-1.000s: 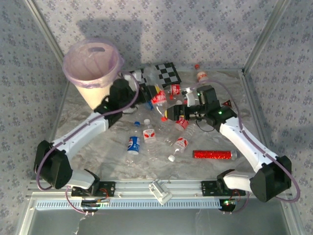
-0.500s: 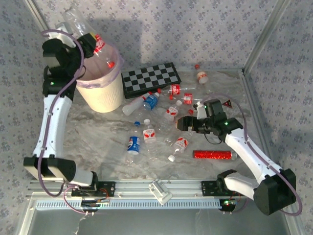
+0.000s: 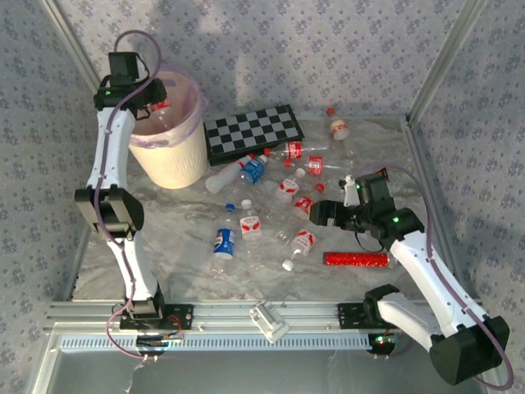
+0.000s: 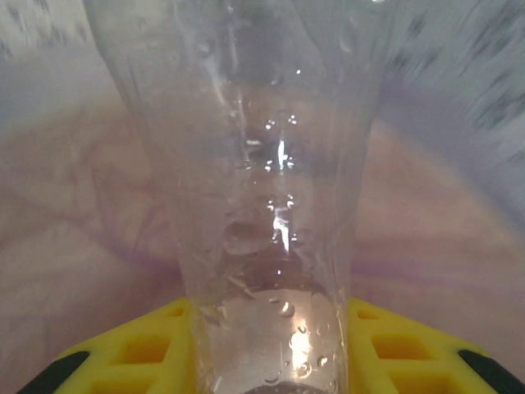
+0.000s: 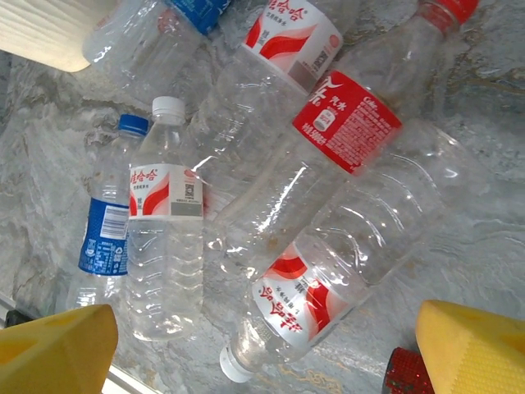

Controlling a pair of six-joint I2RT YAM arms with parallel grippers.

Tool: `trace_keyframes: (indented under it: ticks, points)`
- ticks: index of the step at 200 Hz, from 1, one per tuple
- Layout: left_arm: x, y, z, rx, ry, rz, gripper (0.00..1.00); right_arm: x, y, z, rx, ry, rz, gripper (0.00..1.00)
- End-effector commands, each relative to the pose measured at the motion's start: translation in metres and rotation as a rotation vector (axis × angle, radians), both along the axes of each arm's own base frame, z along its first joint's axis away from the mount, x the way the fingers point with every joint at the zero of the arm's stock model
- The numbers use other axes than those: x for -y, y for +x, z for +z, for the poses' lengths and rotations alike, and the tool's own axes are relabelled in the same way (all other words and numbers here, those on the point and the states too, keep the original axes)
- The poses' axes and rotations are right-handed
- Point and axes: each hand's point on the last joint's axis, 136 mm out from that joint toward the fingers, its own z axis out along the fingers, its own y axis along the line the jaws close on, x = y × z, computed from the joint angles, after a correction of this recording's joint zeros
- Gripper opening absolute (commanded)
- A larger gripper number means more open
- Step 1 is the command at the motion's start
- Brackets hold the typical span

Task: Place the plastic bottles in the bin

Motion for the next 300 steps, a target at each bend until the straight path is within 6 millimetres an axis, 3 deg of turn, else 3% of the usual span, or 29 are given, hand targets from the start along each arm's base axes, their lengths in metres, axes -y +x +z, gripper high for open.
trace_keyframes:
  ticks: [1, 52, 95, 138, 160, 189, 219, 266, 300]
  points:
    - [0.001, -0.013, -0.034, -0.152, 0.128, -0.051, 0.0, 0.009, -0.004, -0.002, -0.014, -0.03, -0.019, 0.95]
    - [0.011, -0.01, -0.122, -0.361, 0.217, -0.114, 0.0, 0.019, -0.004, -0.005, -0.025, -0.063, -0.053, 0.95]
    - [0.017, -0.008, -0.172, -0.422, 0.188, -0.13, 0.01, 0.026, -0.009, -0.012, -0.046, -0.074, -0.093, 0.95]
    - [0.022, -0.014, -0.208, -0.475, 0.17, -0.141, 0.29, 0.03, -0.016, -0.031, -0.118, -0.043, -0.21, 0.95]
    - [0.024, -0.017, -0.211, -0.48, 0.169, -0.147, 0.55, 0.023, -0.025, -0.044, -0.153, -0.021, -0.235, 0.94]
    - [0.022, -0.018, -0.197, -0.459, 0.178, -0.142, 0.78, 0.014, -0.038, -0.061, -0.195, -0.019, -0.237, 0.94]
    - [0.021, -0.02, -0.164, -0.407, 0.199, -0.138, 0.91, -0.001, -0.045, -0.077, -0.226, -0.004, -0.236, 0.93]
    - [0.018, -0.03, -0.069, -0.23, 0.239, -0.13, 0.98, -0.026, -0.038, -0.09, -0.222, 0.004, -0.219, 0.91]
    - [0.023, -0.052, 0.0, -0.083, 0.27, -0.148, 1.0, -0.034, -0.034, -0.11, -0.249, -0.036, -0.208, 0.91]
